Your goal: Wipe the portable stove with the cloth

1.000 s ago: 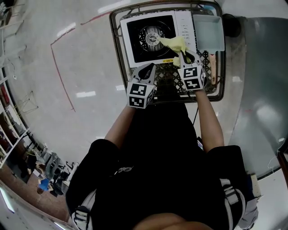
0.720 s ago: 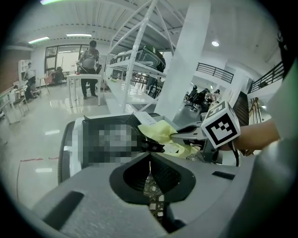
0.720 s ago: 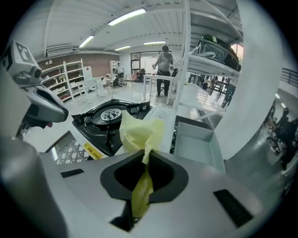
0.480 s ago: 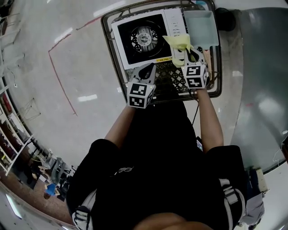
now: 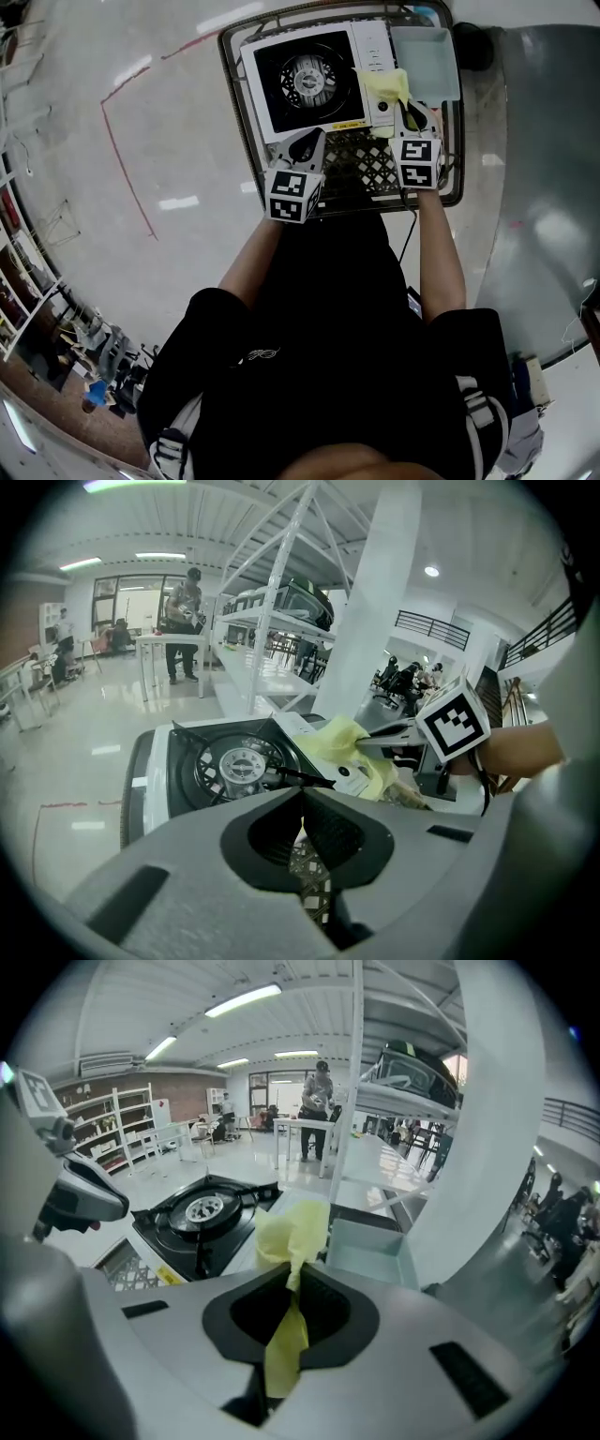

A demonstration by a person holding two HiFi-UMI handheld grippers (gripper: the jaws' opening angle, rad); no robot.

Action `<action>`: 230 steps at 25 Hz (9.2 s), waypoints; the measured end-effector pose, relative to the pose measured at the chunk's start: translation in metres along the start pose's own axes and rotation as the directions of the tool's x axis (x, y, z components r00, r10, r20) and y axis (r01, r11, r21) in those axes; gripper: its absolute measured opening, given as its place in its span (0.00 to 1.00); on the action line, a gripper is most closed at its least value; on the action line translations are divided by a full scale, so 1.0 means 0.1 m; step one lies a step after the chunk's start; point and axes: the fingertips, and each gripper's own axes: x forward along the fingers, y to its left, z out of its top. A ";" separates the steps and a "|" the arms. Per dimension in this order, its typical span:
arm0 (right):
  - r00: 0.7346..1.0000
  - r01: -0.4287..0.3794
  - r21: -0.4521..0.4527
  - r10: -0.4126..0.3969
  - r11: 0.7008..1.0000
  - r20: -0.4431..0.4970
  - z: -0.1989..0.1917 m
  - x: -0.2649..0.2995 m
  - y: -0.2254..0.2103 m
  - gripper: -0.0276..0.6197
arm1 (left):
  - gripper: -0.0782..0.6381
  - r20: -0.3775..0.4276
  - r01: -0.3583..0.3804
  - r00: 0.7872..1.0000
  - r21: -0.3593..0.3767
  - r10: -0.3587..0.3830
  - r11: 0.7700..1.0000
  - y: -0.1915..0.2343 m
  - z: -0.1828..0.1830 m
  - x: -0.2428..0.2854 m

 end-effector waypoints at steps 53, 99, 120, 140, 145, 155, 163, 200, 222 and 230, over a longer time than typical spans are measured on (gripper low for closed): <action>0.935 -0.352 -0.526 0.309 0.774 -0.171 1.02 1.02 2.63 0.08 | 0.14 0.103 -0.196 0.965 -0.321 0.240 0.927 1.58 -0.49 -0.83; 0.980 -0.199 -0.283 0.184 0.938 -0.077 0.67 0.75 0.83 0.08 | 0.14 0.079 -0.109 0.989 -0.181 0.125 0.977 0.48 0.06 0.04; 0.995 -0.082 -0.186 0.071 0.979 -0.063 0.25 0.57 0.03 0.08 | 0.14 0.042 -0.055 0.997 -0.118 0.060 0.992 0.03 0.16 0.36; 0.995 -0.027 -0.135 0.039 0.990 0.089 1.06 0.32 0.25 0.08 | 0.14 0.090 -0.082 0.992 -0.120 0.093 0.989 0.43 0.22 -0.03; 0.971 -0.103 -0.257 0.153 0.961 0.183 1.87 0.31 1.12 0.08 | 0.14 0.129 -0.136 0.979 -0.175 0.160 0.975 0.86 0.20 -0.50; 0.918 -0.282 -0.388 0.364 0.877 0.155 2.37 0.89 2.86 0.08 | 0.14 0.141 -0.200 0.959 -0.268 0.244 0.942 1.95 -0.07 -1.01; 0.961 -0.270 -0.561 0.255 0.783 -0.107 1.69 1.64 3.27 0.08 | 0.14 0.107 -0.197 0.966 -0.292 0.237 0.936 2.53 -0.31 -1.15; 0.993 -0.114 -0.217 0.105 0.969 -0.053 1.69 1.68 1.78 0.08 | 0.14 0.099 -0.139 0.981 -0.258 0.169 0.956 2.06 -0.08 -0.70; 0.989 -0.129 -0.403 0.086 0.906 -0.123 1.49 1.65 1.44 0.08 | 0.14 0.094 -0.134 0.982 -0.248 0.162 0.959 1.57 0.06 -0.37; 0.987 -0.091 -0.396 0.030 0.914 -0.156 1.36 1.61 1.01 0.08 | 0.14 0.095 -0.113 0.986 -0.240 0.139 0.964 1.32 0.08 -0.21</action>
